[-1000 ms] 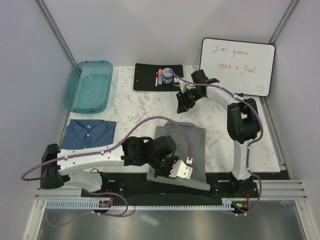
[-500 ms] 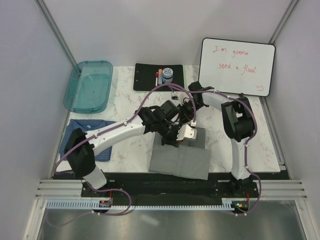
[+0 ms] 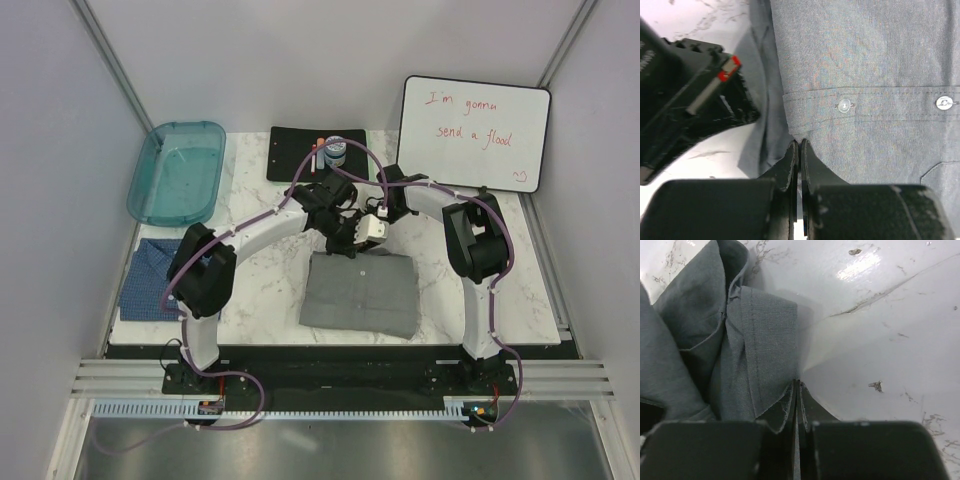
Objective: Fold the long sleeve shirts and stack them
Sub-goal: Fold the shirt
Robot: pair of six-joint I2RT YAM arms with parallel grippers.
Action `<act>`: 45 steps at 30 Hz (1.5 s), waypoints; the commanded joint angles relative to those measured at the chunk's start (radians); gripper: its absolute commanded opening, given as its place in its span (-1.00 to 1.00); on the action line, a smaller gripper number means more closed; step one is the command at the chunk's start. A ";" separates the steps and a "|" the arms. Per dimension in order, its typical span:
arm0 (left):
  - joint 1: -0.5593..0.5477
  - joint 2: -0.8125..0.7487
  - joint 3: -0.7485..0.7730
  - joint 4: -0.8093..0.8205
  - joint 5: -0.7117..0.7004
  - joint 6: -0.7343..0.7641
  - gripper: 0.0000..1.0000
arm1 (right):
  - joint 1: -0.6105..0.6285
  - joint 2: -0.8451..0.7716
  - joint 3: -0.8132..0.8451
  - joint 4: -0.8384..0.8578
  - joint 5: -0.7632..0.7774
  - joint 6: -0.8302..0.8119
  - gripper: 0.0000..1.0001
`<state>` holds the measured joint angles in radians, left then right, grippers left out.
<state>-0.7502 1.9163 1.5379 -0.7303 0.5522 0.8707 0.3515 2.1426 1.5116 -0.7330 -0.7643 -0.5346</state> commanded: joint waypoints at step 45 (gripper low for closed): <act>0.303 -0.078 0.128 -0.006 0.095 -0.222 0.47 | -0.134 -0.050 0.340 -0.190 0.013 0.010 0.11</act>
<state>-0.5674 1.9568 1.6096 -0.6147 0.5129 0.8940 0.2424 2.1696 1.8072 -0.8391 -0.6987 -0.5423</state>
